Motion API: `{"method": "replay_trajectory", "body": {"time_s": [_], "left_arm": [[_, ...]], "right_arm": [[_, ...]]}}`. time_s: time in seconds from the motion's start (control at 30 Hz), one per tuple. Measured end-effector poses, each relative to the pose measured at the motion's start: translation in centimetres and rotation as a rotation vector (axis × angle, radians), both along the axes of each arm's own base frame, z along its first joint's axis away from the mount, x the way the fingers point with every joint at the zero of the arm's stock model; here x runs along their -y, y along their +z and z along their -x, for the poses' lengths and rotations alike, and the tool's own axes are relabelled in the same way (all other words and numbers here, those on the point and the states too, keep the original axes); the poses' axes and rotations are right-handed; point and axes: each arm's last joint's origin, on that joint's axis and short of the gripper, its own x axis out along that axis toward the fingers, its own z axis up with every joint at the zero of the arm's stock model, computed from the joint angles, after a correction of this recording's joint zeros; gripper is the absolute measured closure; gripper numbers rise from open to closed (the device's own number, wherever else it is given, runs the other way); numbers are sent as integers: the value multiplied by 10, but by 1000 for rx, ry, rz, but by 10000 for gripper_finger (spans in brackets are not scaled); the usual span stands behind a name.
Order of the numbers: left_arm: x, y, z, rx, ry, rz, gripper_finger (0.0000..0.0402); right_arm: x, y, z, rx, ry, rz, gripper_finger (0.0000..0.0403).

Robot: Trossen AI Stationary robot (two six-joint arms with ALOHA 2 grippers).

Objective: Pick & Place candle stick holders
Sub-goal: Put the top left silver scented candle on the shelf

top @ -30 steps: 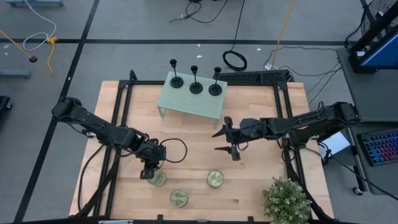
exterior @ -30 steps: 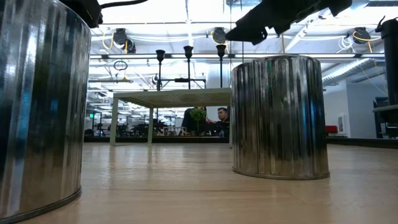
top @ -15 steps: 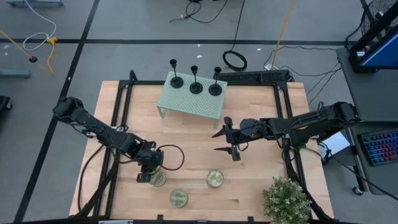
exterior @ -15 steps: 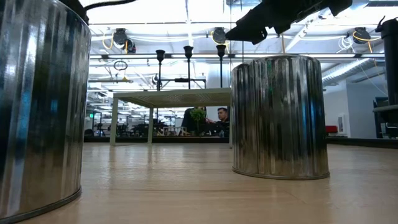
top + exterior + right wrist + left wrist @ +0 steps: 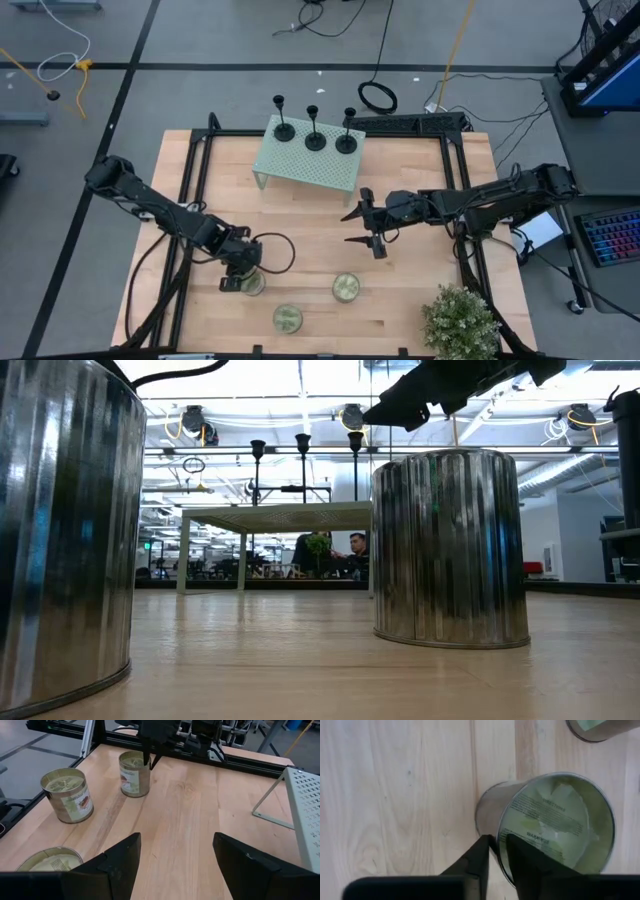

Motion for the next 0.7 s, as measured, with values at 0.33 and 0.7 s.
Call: {"method": "replay_trajectory", "body": {"time_s": [0.33, 0.7], "left_arm": [[-10, 4, -6, -2, 111, -39, 396], [-64, 97, -26, 34, 376, -217, 398]], "right_arm": [[0, 0, 0, 0, 0, 0, 161], [0, 1, 0, 13, -1, -1, 161]]}}
